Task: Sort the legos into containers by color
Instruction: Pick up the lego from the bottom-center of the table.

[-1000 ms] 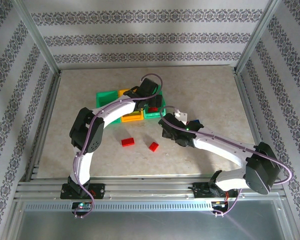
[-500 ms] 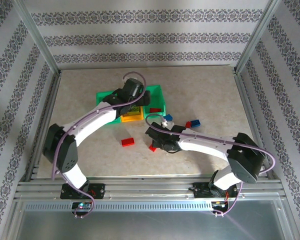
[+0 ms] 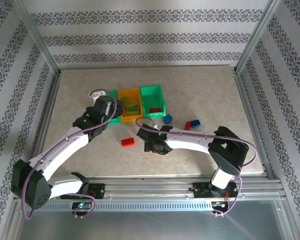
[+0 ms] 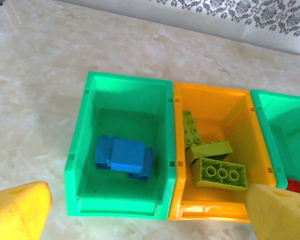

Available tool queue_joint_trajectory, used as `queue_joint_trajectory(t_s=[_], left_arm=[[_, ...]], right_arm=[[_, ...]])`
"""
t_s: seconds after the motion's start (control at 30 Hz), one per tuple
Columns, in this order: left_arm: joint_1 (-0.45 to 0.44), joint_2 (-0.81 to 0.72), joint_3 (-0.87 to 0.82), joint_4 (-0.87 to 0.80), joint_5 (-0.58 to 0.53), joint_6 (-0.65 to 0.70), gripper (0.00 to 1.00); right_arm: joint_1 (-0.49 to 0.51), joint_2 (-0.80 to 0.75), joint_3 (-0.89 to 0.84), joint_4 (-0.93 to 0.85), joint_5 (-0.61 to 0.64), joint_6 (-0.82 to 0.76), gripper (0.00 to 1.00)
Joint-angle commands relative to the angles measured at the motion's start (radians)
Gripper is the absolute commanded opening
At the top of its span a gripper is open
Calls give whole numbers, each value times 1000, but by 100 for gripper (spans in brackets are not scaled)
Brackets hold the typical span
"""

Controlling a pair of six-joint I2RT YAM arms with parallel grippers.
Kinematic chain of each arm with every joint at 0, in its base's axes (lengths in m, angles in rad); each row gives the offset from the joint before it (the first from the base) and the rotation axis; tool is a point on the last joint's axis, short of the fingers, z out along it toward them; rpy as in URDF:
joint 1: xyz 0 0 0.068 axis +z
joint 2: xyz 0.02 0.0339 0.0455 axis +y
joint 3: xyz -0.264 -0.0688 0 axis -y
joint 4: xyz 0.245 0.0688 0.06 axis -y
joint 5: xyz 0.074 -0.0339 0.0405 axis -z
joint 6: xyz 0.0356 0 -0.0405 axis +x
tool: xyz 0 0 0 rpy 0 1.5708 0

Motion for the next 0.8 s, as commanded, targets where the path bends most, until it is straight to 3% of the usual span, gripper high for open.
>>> queue_joint_trajectory(t_s=[0.0,0.53,0.77], left_arm=[[15,-39,-24,52,-41,-4,100],[18,-62,-96,32,-18,-41,100],[20,-64,-105,32,-20,-42,100]], right_arm=[[-3,24,23,5,-9,-8,64],[-25,139,97,11,8,-70,50],[-42,150,101,-1,19,-98,32]])
